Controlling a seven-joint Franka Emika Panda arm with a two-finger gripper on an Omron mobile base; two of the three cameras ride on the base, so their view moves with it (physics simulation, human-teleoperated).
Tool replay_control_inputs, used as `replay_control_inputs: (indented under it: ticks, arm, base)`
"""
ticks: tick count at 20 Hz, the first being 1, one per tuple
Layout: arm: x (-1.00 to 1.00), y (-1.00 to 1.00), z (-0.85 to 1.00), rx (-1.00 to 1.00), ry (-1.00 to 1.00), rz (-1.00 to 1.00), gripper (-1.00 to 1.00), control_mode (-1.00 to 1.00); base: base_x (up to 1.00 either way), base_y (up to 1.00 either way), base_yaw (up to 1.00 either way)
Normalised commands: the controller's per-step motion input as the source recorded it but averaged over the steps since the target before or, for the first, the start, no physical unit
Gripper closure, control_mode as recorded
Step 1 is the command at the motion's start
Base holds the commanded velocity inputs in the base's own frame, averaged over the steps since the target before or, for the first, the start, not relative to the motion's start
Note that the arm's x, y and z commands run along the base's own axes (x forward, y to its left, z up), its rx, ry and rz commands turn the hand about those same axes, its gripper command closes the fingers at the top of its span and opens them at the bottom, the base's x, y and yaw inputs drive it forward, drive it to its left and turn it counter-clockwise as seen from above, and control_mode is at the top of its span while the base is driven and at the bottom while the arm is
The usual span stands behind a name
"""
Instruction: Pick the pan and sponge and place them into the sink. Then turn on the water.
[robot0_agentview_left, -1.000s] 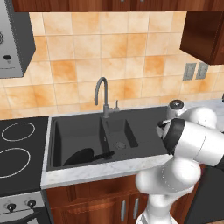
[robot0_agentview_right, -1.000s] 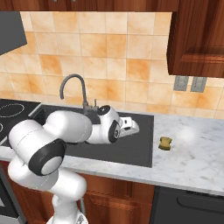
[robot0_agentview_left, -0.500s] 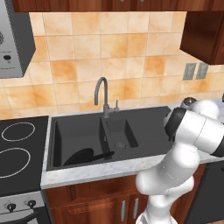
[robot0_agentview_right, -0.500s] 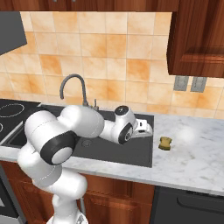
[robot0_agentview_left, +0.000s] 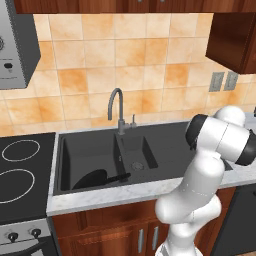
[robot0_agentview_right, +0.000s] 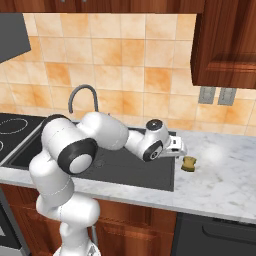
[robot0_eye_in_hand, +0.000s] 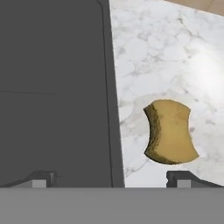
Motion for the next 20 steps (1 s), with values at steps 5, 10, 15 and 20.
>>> replay_control_inputs:
  ticks: [5, 10, 15, 20]
  arm:
    - [0.13, -0.30, 0.00, 0.00, 0.00, -0.01, -1.00, -1.00]
    - [0.08, -0.31, 0.00, 0.00, 0.00, -0.01, -1.00, -1.00]
    - [0.11, -0.36, 0.00, 0.00, 0.00, -0.02, -1.00, -1.00]
    - [0.11, -0.31, 0.00, 0.02, 0.00, -0.01, -1.00, -1.00]
  base:
    - [0.00, 0.00, 0.00]
    - [0.00, 0.00, 0.00]
    - [0.00, 0.00, 0.00]
    - [0.00, 0.00, 0.00]
